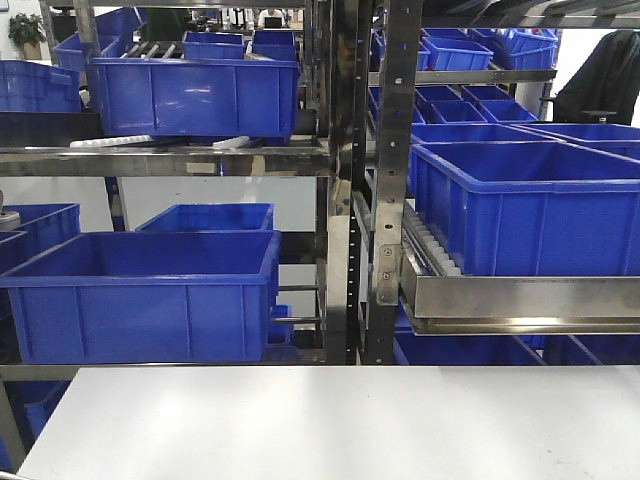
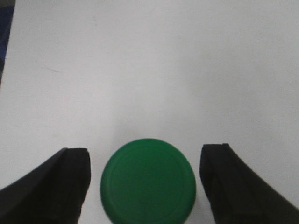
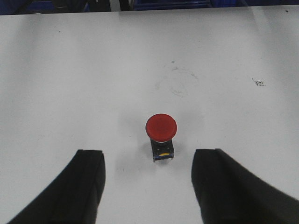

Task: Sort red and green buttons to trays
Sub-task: 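Lower both grippers over the green and red buttons on the table, then grasp the green button with left gripper, red button with right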

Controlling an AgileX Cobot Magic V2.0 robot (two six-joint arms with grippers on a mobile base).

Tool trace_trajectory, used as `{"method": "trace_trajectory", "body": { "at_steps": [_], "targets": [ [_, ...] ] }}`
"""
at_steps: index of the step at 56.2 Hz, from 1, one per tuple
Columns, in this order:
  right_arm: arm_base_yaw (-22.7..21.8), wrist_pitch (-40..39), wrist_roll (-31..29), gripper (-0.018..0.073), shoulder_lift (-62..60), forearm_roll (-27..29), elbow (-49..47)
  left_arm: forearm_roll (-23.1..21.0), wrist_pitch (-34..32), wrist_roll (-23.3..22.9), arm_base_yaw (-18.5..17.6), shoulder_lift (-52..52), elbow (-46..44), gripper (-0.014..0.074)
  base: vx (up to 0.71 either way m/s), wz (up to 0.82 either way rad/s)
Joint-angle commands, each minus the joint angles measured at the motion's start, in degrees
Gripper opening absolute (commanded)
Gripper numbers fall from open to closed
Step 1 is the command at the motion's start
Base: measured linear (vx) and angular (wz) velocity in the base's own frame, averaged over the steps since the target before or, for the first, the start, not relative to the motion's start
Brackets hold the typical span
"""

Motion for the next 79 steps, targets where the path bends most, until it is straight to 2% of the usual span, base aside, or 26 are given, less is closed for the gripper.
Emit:
{"method": "trace_trajectory", "body": {
  "at_steps": [1,12,19,26,34,38,44,47,54,60,70,79],
  "targets": [
    [-0.29,-3.8,-0.12,0.0477,0.48,-0.68,-1.89,0.25,-6.29,-0.98,-0.41,0.78,-1.25,0.059,0.0,0.0],
    [-0.29,-3.74,-0.12,0.0477,0.48,-0.73,-1.89,0.2,-9.1,-0.98,-0.41,4.84,-1.25,0.0581,0.0,0.0],
    [-0.29,-3.74,-0.06,0.0477,0.48,-0.94,-1.89,0.2,-9.15,-0.98,-0.41,6.36,-1.25,0.0522,0.0,0.0],
    [-0.29,-2.53,0.59,0.0477,0.48,-0.94,-1.89,-0.05,-10.66,-0.86,-0.41,6.92,-1.25,0.0408,0.0,0.0],
    [-0.29,0.03,0.73,0.0484,0.6,-1.45,-1.89,-2.83,-13.61,-0.92,-0.41,6.97,-1.18,0.0243,0.0,0.0],
    [-0.29,-0.08,0.96,0.0496,0.65,-2.11,-1.89,-2.78,-13.72,-0.98,-0.41,6.89,-1.14,0.0164,0.0,0.0],
    [-0.29,-1.16,4.27,0.052,0.67,-3.71,-1.89,-2.78,-12.7,-0.98,-0.41,5.99,-0.99,0.0042,0.0,0.0],
    [-0.29,-1.08,7.83,0.0529,0.99,-5.67,-1.89,-2.78,-11.93,-0.98,-0.41,4.81,-0.74,-0.0007,0.0,0.0],
    [-0.29,-0.8,13.58,0.054,4.77,-11.99,-1.95,-2.78,-8.09,-0.98,-0.41,0.42,-0.73,-0.0008,0.0,0.0],
    [-0.29,-1.73,15.11,0.0551,10.09,-14.96,-2.02,-2.78,-5.54,-0.98,-0.41,-4.71,-0.73,-0.0003,0.0,0.0],
    [-0.29,-7.18,15.16,0.0554,19.72,-14.99,-2.07,-2.78,-3.45,-0.87,-0.41,-12.92,-0.73,0.0,0.0,0.0],
    [-0.29,-15.59,15.21,0.0554,27.63,-15.05,-2.24,-2.78,-1.54,-0.77,-0.41,-17.68,-0.73,0.0,0.0,0.0]
  ]
}}
